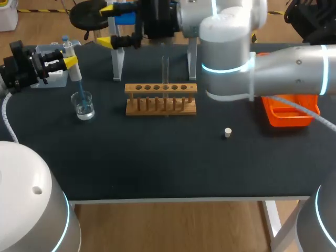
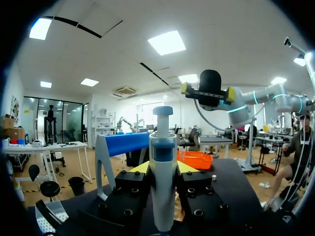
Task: Invert the test tube, pick up the pipette, mount the tip to pipette, aspirate from beaker and dispense into the tube, eject the tip, return the pipette, and cap with the stopper.
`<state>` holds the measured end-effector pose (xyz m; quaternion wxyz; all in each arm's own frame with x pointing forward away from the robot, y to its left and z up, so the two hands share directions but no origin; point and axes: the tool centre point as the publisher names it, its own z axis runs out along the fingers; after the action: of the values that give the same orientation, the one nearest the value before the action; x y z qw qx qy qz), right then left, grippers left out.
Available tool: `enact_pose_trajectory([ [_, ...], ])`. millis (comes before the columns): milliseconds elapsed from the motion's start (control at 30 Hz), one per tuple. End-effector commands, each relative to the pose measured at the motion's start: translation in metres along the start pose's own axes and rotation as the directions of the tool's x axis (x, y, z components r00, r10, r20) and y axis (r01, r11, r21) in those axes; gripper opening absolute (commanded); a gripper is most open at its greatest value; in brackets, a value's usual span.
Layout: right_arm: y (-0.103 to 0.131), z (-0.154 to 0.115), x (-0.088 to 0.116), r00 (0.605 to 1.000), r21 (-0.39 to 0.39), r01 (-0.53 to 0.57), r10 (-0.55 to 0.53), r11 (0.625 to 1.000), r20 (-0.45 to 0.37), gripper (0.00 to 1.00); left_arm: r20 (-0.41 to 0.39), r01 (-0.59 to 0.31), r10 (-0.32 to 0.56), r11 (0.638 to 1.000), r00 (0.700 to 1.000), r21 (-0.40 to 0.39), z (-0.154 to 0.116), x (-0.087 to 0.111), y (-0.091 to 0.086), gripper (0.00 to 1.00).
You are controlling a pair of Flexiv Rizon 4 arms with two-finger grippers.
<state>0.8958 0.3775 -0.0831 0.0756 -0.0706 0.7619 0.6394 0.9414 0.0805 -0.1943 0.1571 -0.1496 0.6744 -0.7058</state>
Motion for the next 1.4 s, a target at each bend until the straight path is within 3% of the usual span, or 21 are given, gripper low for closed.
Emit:
enact_pose_trajectory([
  [33, -0.010, -0.081, 0.005, 1.000, 0.046, -0.002, 0.004, 0.999, -0.030, 1.00, -0.004, 0.001, -0.001, 1.000, 1.000, 0.000, -0.001, -0.001, -0.001, 0.00],
  [500, -0.060, -0.146, 0.006, 1.000, 0.110, -0.022, 0.024, 0.994, -0.016, 1.00, -0.004, 0.001, -0.001, 1.000, 1.000, 0.000, -0.001, -0.001, -0.001, 0.00],
  [733, -0.093, -0.166, -0.001, 1.000, 0.079, 0.005, -0.004, 0.997, -0.011, 1.00, -0.004, 0.001, -0.001, 1.000, 1.000, 0.000, -0.001, -0.001, -0.001, 0.00],
  [1000, -0.125, -0.175, -0.010, 1.000, 0.087, -0.014, 0.013, 0.996, 0.005, 1.00, -0.004, 0.001, -0.001, 1.000, 1.000, 0.000, -0.001, -0.001, -0.001, 0.00],
  [1400, -0.161, -0.167, -0.018, 0.998, 0.122, -0.024, 0.031, 0.992, -0.058, 1.00, -0.004, 0.001, -0.001, 1.000, 1.000, 0.000, -0.001, -0.001, -0.001, 0.00],
])
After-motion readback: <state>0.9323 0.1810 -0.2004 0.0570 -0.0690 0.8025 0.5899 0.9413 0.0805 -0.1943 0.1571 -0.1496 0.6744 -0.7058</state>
